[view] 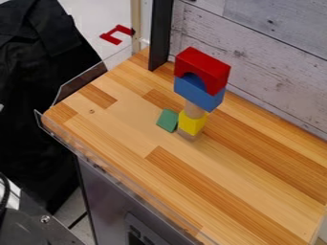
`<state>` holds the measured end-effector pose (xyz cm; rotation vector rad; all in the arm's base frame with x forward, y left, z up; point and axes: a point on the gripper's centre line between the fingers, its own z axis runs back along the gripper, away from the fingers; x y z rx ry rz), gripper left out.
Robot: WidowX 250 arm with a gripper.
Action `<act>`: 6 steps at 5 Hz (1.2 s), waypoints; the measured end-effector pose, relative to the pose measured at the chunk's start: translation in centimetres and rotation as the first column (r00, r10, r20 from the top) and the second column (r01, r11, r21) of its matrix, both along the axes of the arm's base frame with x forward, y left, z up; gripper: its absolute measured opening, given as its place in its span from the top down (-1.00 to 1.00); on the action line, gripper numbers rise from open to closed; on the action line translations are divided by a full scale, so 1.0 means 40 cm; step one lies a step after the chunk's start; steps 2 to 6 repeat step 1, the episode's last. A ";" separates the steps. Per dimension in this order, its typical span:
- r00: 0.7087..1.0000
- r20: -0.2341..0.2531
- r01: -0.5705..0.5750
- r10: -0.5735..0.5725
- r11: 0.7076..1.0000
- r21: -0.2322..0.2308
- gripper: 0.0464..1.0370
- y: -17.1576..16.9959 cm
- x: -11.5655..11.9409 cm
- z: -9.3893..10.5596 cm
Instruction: Place the red rectangular block on top of the arch
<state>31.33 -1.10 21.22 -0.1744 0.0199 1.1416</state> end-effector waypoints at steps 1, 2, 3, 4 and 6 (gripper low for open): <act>0.964 -0.083 0.259 -0.253 0.964 0.064 -0.92 -0.088 -0.046 -0.058; 0.964 -0.083 0.259 -0.253 0.964 0.064 -0.92 -0.088 -0.046 -0.058; 0.964 -0.083 0.259 -0.253 0.964 0.064 -0.92 -0.088 -0.046 -0.058; 0.964 -0.083 0.259 -0.253 0.964 0.064 -0.92 -0.088 -0.046 -0.058; 0.964 -0.083 0.259 -0.253 0.964 0.064 -0.92 -0.088 -0.046 -0.058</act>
